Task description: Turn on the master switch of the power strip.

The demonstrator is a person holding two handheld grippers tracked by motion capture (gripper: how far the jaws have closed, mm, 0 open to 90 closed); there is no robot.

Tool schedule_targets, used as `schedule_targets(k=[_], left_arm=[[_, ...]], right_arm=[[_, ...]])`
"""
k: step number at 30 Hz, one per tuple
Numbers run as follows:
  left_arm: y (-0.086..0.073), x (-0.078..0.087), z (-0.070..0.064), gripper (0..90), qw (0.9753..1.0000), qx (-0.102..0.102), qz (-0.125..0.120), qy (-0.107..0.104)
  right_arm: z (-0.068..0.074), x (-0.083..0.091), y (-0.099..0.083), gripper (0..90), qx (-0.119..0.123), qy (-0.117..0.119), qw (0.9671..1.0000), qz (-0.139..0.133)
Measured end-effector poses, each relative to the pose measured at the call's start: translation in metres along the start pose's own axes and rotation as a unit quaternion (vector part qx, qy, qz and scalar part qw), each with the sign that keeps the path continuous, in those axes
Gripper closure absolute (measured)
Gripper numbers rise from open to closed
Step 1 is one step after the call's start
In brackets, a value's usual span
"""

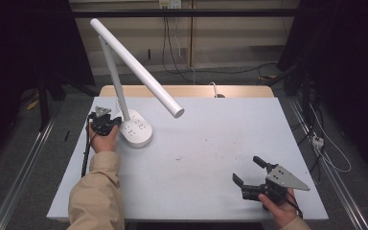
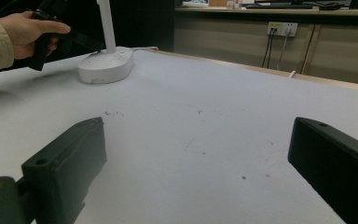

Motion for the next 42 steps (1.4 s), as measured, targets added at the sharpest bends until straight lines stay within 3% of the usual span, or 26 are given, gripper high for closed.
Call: schedule_targets(k=[7,13,16,19,27,30,36,38,42], left_arm=[[0.0001,-0.001,-0.0007,90.0,0.9999,0.012,-0.001,0.0],[-0.0008,-0.0021,-0.0016,90.0,1.0,0.004,-0.001,0.004],[-0.001,-0.0023,-0.0013,90.0,0.9998,0.02,-0.001,-0.004],[-0.0008,-0.0027,-0.0018,90.0,0.9999,0.012,0.001,0.002],[-0.0013,-0.0032,-0.0015,90.0,0.9995,0.03,0.006,0.0],[-0.0003,-0.0034,-0.0027,90.0,0.9997,0.022,0.012,0.006],[-0.0004,-0.0039,-0.003,90.0,0.9993,0.032,0.015,0.008],[0.0004,-0.0041,-0.0045,90.0,0.9994,0.022,0.019,0.016],[0.0003,-0.0046,-0.0044,90.0,0.9994,0.024,0.02,0.017]], right_arm=[[0.0002,-0.0005,-0.0003,3.6,0.001,0.001,1.0,0.001],[0.0016,-0.0007,0.0001,3.6,0.003,0.004,1.0,-0.001],[0.0022,-0.0008,0.0,3.6,0.004,0.004,1.0,0.0],[0.003,-0.0007,-0.0002,3.6,0.004,0.006,1.0,0.0],[0.0013,0.0005,-0.0005,3.6,0.002,0.004,1.0,0.0],[0.0022,0.0008,-0.0004,3.6,0.004,0.005,1.0,0.0],[0.0031,0.0021,-0.0005,3.5,0.006,0.006,1.0,-0.001],[0.0027,0.0028,-0.0005,3.4,0.006,0.004,1.0,-0.002],[0.0027,0.0038,-0.0006,3.4,0.006,0.005,1.0,-0.002]])
Point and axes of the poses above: each handheld gripper's, and its own axes: x roughly backward along the jaws, y roughly out of its top, z roughly to its left, the point moved 5 cm from there along -x, roughly forward along the jaws, and after that the axes turned 12 degrees about z, right-handed, at the moved point
